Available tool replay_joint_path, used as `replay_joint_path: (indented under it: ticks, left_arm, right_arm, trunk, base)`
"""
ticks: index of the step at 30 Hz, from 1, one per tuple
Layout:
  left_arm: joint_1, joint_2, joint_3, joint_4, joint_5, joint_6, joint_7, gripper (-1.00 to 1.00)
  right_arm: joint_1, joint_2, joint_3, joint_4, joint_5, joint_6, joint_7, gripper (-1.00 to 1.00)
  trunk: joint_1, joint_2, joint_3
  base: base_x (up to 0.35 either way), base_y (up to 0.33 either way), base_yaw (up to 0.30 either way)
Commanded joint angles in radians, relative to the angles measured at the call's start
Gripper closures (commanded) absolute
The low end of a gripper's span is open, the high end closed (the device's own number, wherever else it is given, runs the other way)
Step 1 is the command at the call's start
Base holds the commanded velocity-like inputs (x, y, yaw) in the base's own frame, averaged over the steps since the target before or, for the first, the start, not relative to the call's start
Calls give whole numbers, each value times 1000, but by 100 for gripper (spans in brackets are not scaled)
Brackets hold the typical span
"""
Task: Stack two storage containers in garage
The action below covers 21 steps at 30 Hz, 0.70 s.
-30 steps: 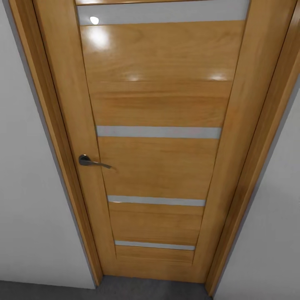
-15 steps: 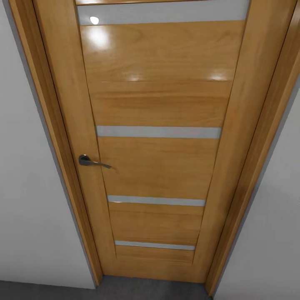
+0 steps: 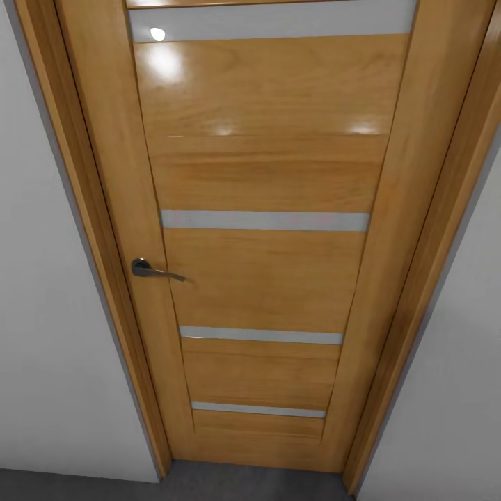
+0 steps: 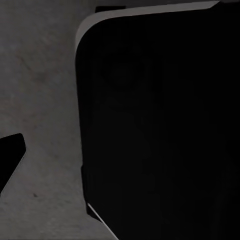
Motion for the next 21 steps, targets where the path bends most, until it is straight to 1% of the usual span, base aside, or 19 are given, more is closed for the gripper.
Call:
replay_joint_path:
  ticks: [1, 5, 10, 21]
  left_arm:
    - [0, 0, -1, -6, -1, -1, 0, -100]
    - [0, -1, -2, -27, 0, -1, 0, -100]
    - [0, -1, -2, -27, -1, -1, 0, -100]
    - [0, -1, -2, -27, -1, -1, 0, -100]
  right_arm:
    - [0, 0, 3, 0, 1, 0, 1, -100]
    - [0, 0, 5, 0, -1, 1, 1, -100]
    - [0, 0, 6, 0, -1, 1, 0, -100]
    - [0, 0, 7, 0, 0, 0, -1, -100]
  trunk:
    - [0, 0, -1]
    - [0, 0, -1]
    - [0, 0, -1]
    - [0, 0, -1]
  base:
    - [0, 0, -32]
    - [0, 0, -162]
    - [0, 0, -167]
    - [0, 0, -13]
